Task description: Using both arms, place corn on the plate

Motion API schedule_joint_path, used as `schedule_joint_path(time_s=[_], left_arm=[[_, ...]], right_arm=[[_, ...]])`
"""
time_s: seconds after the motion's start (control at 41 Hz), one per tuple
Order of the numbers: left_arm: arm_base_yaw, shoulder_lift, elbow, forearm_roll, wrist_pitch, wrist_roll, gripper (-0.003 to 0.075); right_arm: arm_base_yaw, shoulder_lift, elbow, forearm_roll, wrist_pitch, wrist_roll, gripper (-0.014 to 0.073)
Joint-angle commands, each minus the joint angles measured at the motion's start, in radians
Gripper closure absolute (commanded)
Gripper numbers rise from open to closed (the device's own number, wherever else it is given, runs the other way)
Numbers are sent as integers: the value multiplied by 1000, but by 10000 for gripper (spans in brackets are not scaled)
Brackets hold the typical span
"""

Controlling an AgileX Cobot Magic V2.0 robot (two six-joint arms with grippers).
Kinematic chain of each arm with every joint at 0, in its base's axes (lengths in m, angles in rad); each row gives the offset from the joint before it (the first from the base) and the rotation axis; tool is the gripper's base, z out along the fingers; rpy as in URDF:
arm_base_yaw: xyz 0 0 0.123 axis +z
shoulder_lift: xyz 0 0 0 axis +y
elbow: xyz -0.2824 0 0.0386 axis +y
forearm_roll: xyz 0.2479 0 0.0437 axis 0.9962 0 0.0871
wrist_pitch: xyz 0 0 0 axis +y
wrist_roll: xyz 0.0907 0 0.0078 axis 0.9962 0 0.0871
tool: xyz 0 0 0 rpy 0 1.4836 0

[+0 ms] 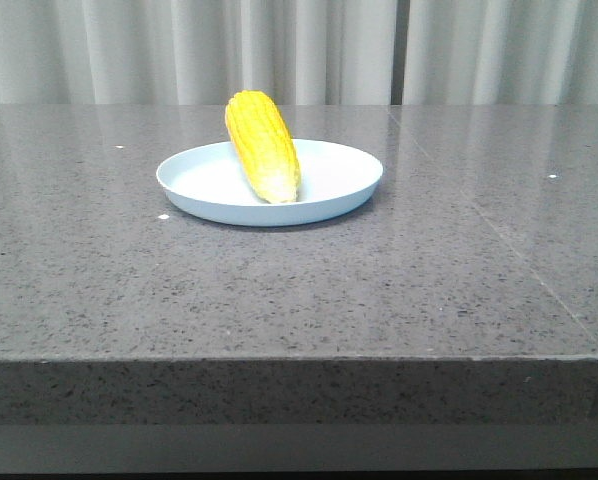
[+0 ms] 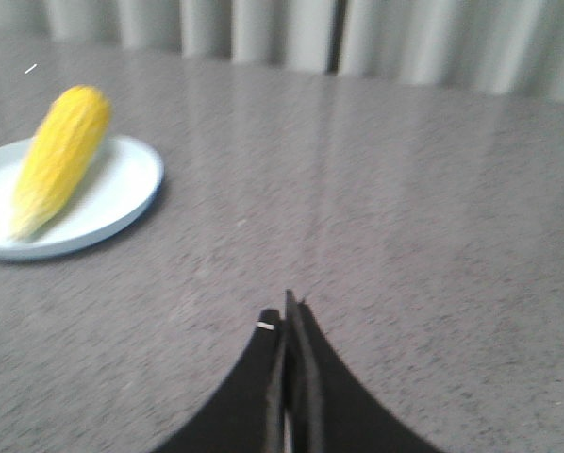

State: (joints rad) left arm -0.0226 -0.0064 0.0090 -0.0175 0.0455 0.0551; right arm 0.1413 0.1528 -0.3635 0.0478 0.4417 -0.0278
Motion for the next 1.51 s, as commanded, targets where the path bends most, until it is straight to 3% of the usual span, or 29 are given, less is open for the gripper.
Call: schedule_joint_path(time_s=[0.0,0.366,1.488], left_arm=[[2,-17,22,-11,-80,-6,741],[2,-17,22,-11,-80,-6,741],[2,-15,22,-11,-80,-6,741]], right_arm=[[-54,-47,89,-2,-252,-8,661],[-157,-181,367,3,-544,-6,661],[-152,-181,368,22,-560,38,661]])
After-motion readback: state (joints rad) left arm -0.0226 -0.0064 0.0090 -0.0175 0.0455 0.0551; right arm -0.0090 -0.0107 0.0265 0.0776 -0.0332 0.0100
